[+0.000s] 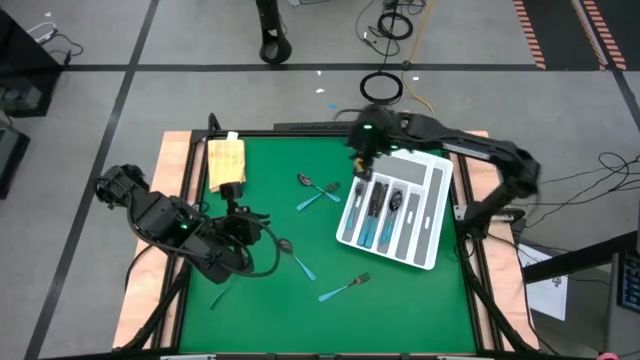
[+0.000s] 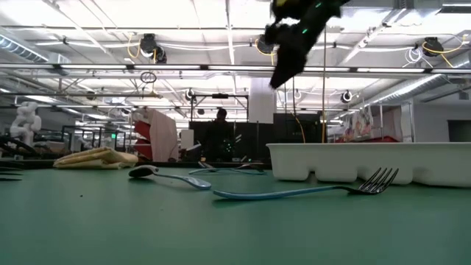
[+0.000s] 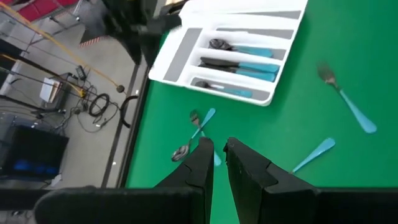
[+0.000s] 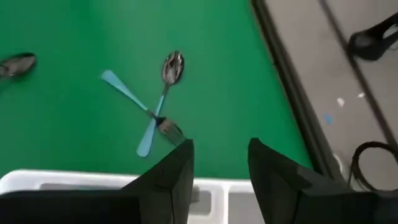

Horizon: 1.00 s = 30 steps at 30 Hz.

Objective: Sort silverware
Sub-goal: Put the blue fork into the white cutlery tray

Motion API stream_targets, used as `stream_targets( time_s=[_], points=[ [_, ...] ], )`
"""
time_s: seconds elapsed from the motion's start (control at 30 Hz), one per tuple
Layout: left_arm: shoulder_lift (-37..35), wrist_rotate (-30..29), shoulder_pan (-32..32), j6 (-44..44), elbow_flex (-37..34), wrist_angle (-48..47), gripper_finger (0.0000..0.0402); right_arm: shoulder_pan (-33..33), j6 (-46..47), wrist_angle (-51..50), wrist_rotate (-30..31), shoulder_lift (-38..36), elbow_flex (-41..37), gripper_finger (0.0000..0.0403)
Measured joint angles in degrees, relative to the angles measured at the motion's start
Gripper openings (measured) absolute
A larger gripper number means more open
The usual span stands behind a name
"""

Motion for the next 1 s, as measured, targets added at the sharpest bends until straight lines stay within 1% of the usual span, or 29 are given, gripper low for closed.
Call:
stream_targets(
  time_s=[0.1, 0.23, 0.4, 0.53, 0.7, 0.83, 0.97, 1.0],
  points=[
    [-0.8, 0.0, -0.2, 0.0, 0.0, -1.8, 0.0052, 0.1, -3.6, -2.7, -1.7, 7.8, 4.1, 0.0140],
    [-1.9, 0.0, -0.3, 0.0, 0.0, -3.7, 0.0052, 0.6, -9.6, -9.9, -1.6, 17.2, 11.0, 0.0140],
    [-3.0, 0.0, -0.2, 0.0, 0.0, -4.7, 0.0052, 1.9, -19.7, -18.3, -1.6, 26.1, 19.4, 0.0140],
    [-3.6, -0.3, 0.1, -0.7, 0.0, -4.9, 0.0052, 2.8, -27.5, -21.6, -1.6, 31.2, 24.7, 0.0140],
    [-3.6, -2.1, 0.8, -3.0, 0.0, -4.9, 0.0052, 3.4, -33.4, -22.7, -1.5, 35.2, 28.2, 0.0140],
    [-3.6, -2.8, 1.3, -3.0, 0.0, -5.1, 0.0052, 3.5, -35.5, -22.7, -1.6, 37.2, 29.2, 0.0140],
    [-3.6, -3.1, 1.5, -3.0, 0.0, -6.1, 0.0052, 3.6, -35.3, -22.5, -3.2, 38.7, 29.2, 0.0140],
    [-3.6, -3.2, 1.5, -3.0, 0.0, -6.1, 0.0052, 3.7, -35.3, -21.9, -2.9, 39.0, 29.2, 0.0140]
  ],
)
